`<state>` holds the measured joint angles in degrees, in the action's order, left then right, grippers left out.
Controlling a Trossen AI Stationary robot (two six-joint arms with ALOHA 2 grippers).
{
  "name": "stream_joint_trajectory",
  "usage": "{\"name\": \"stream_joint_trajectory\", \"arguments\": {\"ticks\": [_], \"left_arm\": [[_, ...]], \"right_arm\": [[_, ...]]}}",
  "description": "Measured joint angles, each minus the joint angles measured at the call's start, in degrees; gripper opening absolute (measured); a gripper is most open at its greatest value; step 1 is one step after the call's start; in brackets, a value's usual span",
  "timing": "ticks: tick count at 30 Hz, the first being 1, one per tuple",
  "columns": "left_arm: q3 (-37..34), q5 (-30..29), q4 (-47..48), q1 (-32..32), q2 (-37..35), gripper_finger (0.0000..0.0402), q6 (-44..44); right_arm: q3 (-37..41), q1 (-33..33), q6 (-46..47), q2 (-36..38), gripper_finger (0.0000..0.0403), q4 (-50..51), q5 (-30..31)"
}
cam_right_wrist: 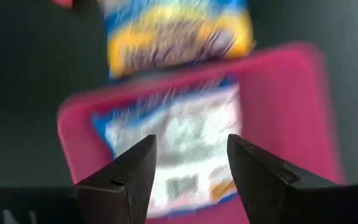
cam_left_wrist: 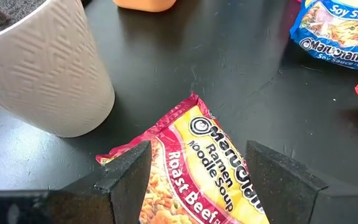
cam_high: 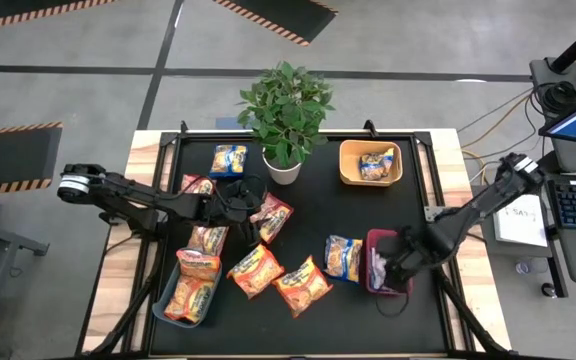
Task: Sort Maruchan noodles
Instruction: Put the blue noodle pack into the yellow bin
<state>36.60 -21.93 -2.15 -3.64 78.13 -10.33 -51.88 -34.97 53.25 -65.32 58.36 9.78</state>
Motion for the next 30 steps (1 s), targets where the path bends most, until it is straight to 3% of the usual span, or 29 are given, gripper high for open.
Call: {"name": "stream_joint_trajectory", "arguments": {"ticks": [8, 23, 30], "left_arm": [[0.0, 0.0, 0.0, 0.0, 0.0, 0.0242, 0.0], [-0.7, 0.0, 0.0, 0.0, 0.0, 0.0242, 0.0], [-0.7, 0.0, -0.1, 0.0, 0.0, 0.0242, -0.1]], "right_arm": [[3.7, -0.7, 6.2, 4.1, 0.0178, -1.8, 1.4], [5.3, -6.8, 7.7, -10.7, 0.0175, -6.4, 0.2], [5.4, -6.8, 7.6, -16.3, 0.0148, -6.1, 1.7]]}}
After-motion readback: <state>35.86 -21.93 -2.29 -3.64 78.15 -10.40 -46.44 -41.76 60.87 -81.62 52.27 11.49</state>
